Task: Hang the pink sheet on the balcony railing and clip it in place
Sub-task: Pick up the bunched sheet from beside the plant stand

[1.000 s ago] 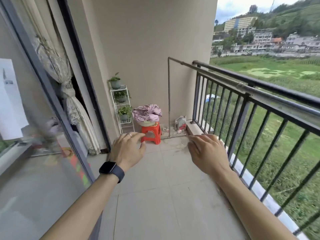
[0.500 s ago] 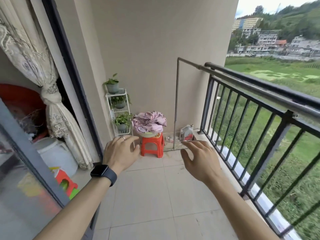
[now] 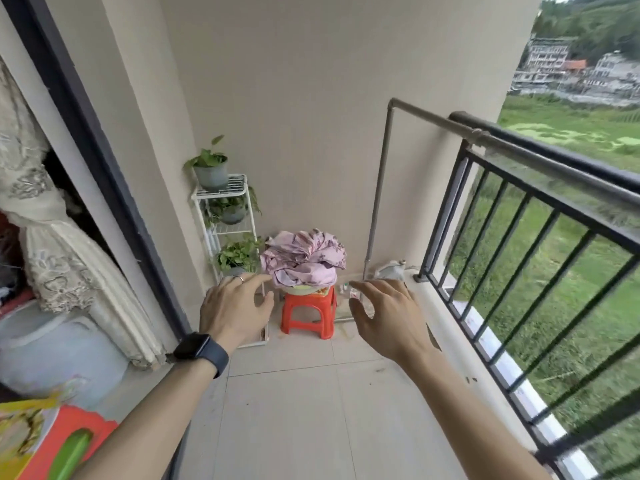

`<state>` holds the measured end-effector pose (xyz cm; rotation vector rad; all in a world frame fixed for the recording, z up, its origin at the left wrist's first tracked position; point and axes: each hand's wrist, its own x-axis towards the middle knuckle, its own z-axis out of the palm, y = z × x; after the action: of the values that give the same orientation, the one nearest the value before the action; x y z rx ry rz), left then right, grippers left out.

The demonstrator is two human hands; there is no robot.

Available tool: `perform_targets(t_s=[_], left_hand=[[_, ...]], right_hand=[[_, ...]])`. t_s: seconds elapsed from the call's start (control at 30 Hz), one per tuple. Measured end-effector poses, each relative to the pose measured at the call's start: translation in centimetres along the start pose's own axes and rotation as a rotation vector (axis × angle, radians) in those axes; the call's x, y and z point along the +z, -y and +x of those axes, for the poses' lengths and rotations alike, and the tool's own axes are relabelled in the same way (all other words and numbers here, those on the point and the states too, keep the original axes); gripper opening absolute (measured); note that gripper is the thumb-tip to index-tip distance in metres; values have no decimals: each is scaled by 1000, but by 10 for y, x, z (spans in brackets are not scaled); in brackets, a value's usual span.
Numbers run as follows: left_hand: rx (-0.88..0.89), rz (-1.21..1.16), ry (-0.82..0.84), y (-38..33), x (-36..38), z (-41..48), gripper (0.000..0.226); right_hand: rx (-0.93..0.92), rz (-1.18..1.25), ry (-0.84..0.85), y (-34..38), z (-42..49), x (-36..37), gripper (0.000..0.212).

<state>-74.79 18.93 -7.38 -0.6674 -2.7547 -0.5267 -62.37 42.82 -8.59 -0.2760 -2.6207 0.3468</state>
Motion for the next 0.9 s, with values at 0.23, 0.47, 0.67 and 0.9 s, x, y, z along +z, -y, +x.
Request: perform_targets(t_s=[0.23, 0.47, 0.67, 0.9], left_hand=[[30, -18, 109, 55, 67, 159, 37], [55, 5, 223, 91, 143, 280, 38], [14, 9, 287, 116, 220, 382, 40], [-50, -5, 419, 141, 297, 474, 39]], right_hand=[[60, -35, 41, -14, 136, 86, 49], [125, -16, 52, -37, 238, 170, 39], [159, -11, 193, -73, 328, 255, 47], [224, 53, 369, -115, 408, 342, 50]])
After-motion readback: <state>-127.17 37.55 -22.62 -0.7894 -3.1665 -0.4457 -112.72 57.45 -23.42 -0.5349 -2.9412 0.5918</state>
